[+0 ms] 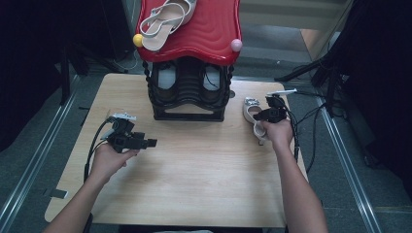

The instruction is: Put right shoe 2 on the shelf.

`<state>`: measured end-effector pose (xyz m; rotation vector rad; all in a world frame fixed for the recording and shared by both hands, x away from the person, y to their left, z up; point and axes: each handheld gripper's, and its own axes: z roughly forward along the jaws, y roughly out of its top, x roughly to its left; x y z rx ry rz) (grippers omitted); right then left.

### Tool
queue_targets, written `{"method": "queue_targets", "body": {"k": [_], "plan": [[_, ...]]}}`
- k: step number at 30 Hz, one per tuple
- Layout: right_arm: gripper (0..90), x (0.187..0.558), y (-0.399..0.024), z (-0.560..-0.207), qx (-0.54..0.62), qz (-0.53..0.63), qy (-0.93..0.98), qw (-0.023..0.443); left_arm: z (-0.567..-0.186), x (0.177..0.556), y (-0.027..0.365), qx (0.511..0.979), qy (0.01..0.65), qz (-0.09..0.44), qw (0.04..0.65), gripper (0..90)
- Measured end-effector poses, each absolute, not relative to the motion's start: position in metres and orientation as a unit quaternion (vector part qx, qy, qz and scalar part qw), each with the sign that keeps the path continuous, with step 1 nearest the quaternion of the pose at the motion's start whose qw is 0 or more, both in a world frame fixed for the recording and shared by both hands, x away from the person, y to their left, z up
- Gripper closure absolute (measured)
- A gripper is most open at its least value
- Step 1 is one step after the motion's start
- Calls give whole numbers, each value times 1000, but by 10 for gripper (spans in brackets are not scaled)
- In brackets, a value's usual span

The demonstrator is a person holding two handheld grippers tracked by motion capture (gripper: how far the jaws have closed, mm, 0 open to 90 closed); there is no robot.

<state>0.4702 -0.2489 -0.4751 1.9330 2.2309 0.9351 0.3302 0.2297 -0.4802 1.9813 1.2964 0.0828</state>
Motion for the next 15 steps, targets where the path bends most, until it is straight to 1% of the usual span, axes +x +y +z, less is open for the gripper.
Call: {"method": "queue_targets", "body": {"k": [6, 10, 12, 14, 15], "plan": [[900, 470, -256, -470, 621, 314, 718, 31, -480, 330, 230, 773, 508, 33, 377, 313], [876, 470, -256, -463, 619, 326, 714, 28, -480, 330, 230, 775, 507, 34, 375, 313], [825, 470, -252, -457, 608, 339, 717, 29, -480, 330, 230, 775, 507, 34, 375, 313], [805, 470, -250, -456, 602, 345, 720, 25, -480, 330, 230, 775, 507, 35, 375, 313], [774, 470, -248, -456, 602, 341, 722, 28, -480, 330, 230, 775, 507, 35, 375, 313]]}}
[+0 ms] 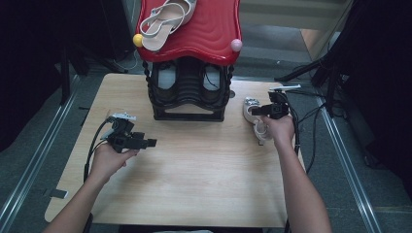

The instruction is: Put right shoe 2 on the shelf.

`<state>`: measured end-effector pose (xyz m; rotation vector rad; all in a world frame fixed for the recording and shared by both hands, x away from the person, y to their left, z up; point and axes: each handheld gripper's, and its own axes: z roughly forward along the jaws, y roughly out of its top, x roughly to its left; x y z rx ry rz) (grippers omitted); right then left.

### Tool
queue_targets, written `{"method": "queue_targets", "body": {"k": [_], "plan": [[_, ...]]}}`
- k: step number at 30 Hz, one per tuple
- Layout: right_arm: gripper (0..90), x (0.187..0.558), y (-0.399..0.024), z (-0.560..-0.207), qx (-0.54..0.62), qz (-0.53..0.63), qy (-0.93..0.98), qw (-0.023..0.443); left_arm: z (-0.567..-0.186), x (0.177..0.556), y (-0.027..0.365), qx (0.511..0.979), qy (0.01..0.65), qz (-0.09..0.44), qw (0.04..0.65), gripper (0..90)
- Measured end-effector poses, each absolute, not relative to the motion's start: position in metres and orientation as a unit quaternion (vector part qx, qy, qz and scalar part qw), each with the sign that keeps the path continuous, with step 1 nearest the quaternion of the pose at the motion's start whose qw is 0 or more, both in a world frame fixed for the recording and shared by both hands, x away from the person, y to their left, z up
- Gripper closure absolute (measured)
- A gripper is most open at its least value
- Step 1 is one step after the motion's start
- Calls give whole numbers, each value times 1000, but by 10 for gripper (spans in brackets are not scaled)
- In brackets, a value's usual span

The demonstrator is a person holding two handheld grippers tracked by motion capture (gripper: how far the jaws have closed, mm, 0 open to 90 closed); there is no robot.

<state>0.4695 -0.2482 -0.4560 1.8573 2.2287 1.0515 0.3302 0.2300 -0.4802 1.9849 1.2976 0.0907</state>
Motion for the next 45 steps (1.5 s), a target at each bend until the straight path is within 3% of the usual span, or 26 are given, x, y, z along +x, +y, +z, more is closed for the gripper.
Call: {"method": "queue_targets", "body": {"k": [5, 10, 26, 45], "plan": [[704, 473, -247, -465, 602, 325, 729, 29, -480, 330, 231, 776, 507, 36, 373, 312], [707, 475, -242, -471, 602, 311, 735, 26, -481, 331, 230, 777, 507, 37, 372, 312], [877, 480, -240, -485, 615, 289, 734, 29, -482, 331, 232, 773, 509, 33, 377, 312], [890, 479, -260, -469, 633, 352, 689, 15, -483, 330, 232, 774, 510, 34, 373, 313]]}}
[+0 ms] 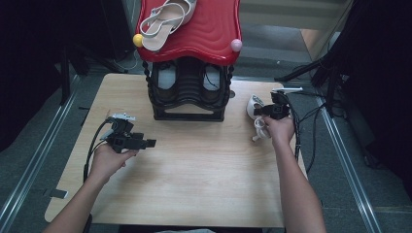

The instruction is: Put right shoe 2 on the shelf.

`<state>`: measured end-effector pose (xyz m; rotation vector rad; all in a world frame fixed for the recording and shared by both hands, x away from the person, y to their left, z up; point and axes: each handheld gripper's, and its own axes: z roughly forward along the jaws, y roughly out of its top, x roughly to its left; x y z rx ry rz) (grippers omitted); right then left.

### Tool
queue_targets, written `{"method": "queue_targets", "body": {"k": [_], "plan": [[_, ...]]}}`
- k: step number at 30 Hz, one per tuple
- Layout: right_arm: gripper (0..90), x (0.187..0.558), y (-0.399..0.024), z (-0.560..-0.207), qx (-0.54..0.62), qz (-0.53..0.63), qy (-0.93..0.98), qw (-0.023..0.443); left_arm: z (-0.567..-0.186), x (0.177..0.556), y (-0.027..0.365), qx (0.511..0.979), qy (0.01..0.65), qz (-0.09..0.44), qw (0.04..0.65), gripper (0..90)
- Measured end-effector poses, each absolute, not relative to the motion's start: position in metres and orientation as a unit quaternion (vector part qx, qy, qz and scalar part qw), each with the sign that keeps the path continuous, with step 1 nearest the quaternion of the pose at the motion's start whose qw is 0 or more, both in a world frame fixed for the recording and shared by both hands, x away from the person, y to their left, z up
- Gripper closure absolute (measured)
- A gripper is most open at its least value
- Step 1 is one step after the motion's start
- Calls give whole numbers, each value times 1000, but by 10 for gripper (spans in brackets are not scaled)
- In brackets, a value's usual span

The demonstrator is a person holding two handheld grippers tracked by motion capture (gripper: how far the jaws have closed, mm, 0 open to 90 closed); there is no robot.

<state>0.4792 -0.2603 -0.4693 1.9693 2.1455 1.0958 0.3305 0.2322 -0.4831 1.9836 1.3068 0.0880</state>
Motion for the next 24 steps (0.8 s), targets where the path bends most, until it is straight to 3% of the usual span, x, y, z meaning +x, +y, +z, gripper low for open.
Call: {"method": "queue_targets", "body": {"k": [10, 24], "plan": [[891, 478, -263, -452, 628, 376, 682, 13, -484, 331, 231, 775, 510, 32, 372, 313], [890, 476, -262, -390, 613, 406, 677, 28, -483, 331, 232, 774, 510, 33, 374, 312]]}}
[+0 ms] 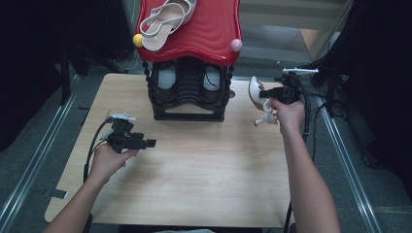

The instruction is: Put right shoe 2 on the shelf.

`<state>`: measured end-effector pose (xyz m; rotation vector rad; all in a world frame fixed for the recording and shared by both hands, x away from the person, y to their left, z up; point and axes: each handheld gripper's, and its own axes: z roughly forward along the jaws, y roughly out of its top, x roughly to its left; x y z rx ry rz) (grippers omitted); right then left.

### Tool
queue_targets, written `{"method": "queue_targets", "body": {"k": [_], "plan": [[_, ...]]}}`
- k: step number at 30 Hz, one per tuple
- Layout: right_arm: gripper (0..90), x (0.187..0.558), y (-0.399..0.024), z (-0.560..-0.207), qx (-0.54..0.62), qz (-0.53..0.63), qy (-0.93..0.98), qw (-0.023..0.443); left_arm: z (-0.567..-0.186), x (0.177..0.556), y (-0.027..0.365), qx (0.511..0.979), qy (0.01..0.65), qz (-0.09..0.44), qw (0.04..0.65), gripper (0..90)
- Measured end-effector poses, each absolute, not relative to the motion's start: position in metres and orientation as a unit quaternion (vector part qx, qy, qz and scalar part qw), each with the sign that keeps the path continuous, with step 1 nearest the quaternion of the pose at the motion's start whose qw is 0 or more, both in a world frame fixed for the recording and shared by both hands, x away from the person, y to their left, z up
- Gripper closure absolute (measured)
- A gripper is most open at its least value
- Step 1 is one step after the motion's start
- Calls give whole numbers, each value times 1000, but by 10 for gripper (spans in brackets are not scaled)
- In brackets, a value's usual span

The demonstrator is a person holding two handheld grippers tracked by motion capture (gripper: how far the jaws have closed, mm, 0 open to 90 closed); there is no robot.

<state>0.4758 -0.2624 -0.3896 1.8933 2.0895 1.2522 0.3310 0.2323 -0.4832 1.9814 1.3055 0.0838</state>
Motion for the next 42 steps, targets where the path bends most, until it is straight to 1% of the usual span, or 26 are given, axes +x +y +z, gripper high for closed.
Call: {"method": "queue_targets", "body": {"k": [7, 26, 35, 42], "plan": [[890, 477, -260, -358, 606, 418, 676, 36, -485, 331, 229, 776, 509, 32, 371, 312], [890, 473, -248, -271, 578, 448, 678, 76, -484, 331, 229, 775, 507, 31, 375, 312], [890, 473, -240, -231, 567, 470, 671, 78, -484, 330, 228, 777, 506, 28, 373, 312], [890, 471, -228, -193, 552, 484, 672, 99, -484, 330, 228, 780, 503, 28, 372, 312]]}}
